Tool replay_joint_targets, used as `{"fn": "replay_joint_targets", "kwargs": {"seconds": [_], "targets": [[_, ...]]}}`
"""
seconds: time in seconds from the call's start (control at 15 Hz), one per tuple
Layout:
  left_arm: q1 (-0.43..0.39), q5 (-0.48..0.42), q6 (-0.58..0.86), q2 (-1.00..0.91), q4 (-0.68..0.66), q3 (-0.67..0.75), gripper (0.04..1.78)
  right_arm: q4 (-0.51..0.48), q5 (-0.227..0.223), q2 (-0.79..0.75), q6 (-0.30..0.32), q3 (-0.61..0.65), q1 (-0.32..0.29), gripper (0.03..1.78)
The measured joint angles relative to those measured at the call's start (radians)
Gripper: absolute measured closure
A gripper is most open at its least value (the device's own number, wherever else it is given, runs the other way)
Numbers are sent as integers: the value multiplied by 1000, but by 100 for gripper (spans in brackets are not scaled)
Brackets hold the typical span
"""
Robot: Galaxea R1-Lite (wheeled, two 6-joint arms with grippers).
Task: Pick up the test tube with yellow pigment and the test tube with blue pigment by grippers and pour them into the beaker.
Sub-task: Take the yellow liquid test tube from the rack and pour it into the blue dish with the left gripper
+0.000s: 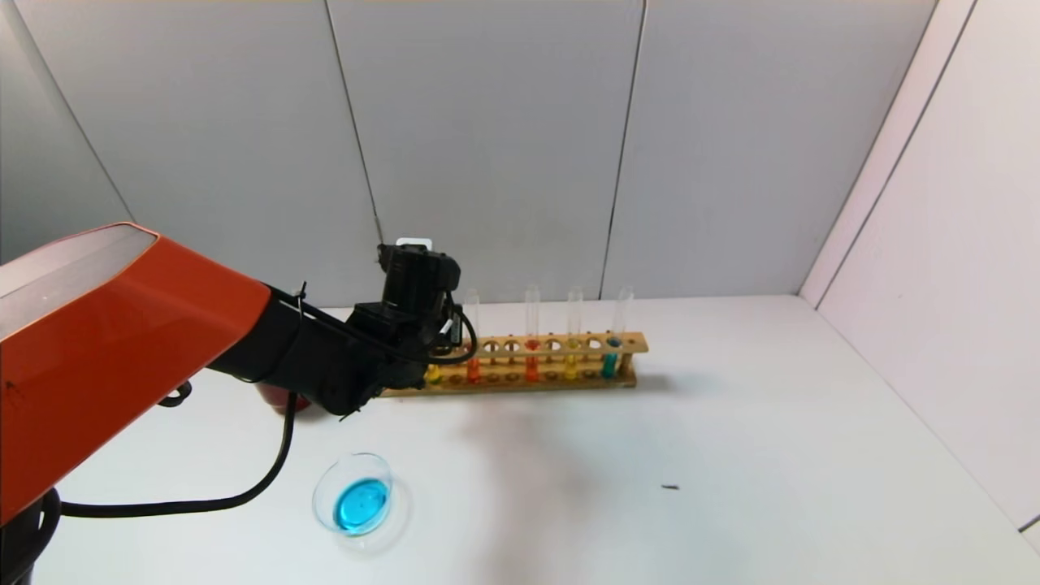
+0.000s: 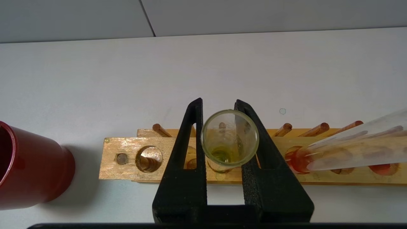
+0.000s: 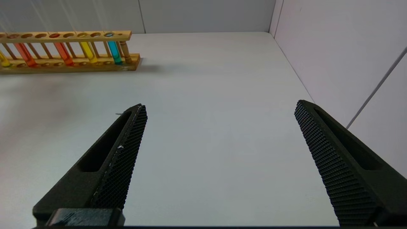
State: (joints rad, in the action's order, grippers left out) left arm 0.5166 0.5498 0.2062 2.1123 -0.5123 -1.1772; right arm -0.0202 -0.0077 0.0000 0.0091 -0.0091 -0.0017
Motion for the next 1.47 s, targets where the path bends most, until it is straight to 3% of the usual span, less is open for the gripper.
{"fn": "replay_joint_targets", "kwargs": {"seconds": [0.47,1.47], "targets": [[15,9,-18,-24,23,-13,148,0,0,0,0,0,0,11],[23,10,-29,-110,240,-202,148,0,0,0,0,0,0,11]]}}
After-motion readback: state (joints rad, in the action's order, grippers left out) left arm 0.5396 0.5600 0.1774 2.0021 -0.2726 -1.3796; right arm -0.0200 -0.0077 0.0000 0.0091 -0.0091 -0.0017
